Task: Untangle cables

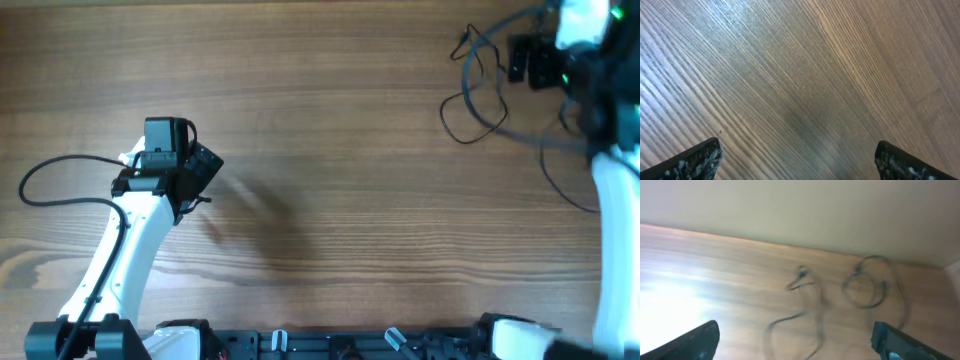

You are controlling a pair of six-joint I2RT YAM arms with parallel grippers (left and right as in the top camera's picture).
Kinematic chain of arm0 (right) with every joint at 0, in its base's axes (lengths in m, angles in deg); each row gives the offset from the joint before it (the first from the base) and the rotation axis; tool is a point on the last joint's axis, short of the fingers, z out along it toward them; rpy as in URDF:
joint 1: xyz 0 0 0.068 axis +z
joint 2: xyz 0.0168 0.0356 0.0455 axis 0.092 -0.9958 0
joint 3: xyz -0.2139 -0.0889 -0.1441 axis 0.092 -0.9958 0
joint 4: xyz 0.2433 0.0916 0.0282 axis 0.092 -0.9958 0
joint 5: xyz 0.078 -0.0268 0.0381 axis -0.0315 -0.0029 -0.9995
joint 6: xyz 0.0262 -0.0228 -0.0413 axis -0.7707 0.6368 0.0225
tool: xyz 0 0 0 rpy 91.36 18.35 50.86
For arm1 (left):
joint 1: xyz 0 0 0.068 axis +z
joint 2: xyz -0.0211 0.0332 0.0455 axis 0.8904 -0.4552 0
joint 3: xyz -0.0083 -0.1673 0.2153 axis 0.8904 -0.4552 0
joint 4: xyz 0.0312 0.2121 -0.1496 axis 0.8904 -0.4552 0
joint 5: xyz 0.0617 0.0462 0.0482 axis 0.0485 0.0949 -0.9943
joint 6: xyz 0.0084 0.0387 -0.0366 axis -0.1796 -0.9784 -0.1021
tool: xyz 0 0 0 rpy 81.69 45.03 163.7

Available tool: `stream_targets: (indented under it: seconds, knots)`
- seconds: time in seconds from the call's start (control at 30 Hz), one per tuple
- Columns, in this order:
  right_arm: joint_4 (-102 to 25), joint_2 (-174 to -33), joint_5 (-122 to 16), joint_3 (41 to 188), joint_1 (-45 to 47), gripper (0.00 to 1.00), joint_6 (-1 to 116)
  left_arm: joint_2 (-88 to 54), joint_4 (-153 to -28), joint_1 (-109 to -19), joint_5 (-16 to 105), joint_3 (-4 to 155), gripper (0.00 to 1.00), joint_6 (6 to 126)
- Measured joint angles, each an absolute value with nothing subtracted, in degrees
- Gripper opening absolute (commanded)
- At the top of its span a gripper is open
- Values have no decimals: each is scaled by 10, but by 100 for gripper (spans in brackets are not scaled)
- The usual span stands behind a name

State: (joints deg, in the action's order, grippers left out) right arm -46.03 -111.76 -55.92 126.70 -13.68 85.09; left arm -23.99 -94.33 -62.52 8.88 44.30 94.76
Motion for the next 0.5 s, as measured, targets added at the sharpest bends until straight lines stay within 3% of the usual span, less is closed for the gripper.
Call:
stream_targets:
  seconds: [0.5]
  knots:
    - [-762, -784, -631, 1263, -137, 100, 792, -240, -943, -625, 89, 443, 100, 947]
